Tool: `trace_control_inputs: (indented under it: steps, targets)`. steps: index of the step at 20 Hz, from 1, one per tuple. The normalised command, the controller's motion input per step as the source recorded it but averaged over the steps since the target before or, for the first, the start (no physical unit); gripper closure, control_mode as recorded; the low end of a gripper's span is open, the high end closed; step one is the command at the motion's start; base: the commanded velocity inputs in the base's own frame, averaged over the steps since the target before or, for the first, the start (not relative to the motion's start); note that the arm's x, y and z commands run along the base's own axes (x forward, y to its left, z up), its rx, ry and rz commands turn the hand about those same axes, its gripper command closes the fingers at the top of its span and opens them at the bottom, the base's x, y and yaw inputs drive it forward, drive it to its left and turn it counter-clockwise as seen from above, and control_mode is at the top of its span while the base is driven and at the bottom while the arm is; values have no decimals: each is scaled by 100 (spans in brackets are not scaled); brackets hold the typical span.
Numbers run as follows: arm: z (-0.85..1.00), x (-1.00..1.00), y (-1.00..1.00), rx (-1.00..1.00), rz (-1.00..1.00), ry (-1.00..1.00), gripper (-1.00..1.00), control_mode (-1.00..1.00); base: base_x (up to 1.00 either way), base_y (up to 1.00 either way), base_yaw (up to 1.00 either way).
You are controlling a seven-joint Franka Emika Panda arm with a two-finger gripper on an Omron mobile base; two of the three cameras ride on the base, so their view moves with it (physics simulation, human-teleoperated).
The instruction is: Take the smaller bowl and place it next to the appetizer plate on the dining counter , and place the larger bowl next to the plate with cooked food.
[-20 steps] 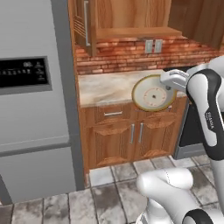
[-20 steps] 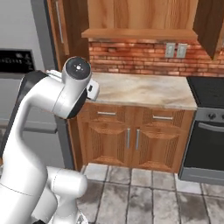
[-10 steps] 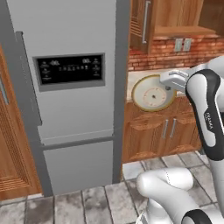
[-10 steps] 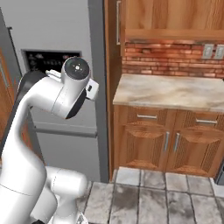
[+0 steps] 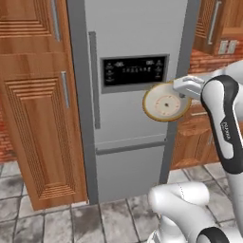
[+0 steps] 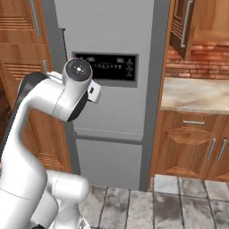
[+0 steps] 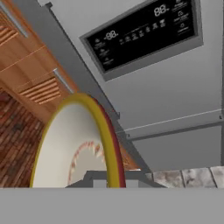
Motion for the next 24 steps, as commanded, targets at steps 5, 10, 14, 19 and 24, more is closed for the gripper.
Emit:
trace_control_inputs:
  steps: [5,10,14,19,24]
  targets:
    - [0,0,0,0,0,0,100,100,-91,47,0]
    - [0,0,0,0,0,0,100,100,-100,18,0]
    - [0,0,0,0,0,0,100,100,-100,8,0]
    - [0,0,0,0,0,0,100,100,-100,0,0]
    - [0,0,0,0,0,0,100,100,-100,0,0]
